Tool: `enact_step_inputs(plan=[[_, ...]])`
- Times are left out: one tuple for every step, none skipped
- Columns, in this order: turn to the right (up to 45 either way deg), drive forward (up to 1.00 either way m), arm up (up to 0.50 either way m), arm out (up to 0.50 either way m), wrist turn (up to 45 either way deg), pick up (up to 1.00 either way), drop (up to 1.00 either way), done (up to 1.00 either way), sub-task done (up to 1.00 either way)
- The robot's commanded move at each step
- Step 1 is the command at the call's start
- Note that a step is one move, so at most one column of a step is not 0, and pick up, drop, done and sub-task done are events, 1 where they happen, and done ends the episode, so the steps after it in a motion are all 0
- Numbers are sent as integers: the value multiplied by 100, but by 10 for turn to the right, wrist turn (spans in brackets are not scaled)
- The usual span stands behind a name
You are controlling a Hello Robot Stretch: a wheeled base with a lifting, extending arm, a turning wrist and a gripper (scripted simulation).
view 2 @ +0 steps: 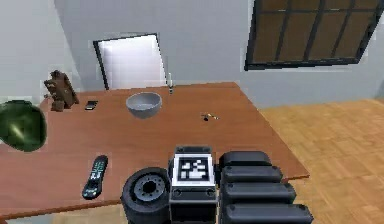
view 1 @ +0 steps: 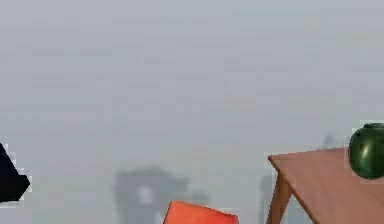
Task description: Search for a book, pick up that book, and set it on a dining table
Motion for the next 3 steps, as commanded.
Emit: enact_step_inputs(plan=[[0,5,0,0,0,0,0,0,0],[450,0,0,0,0,0,0,0,0],[450,0,0,0,0,0,0,0,0]])
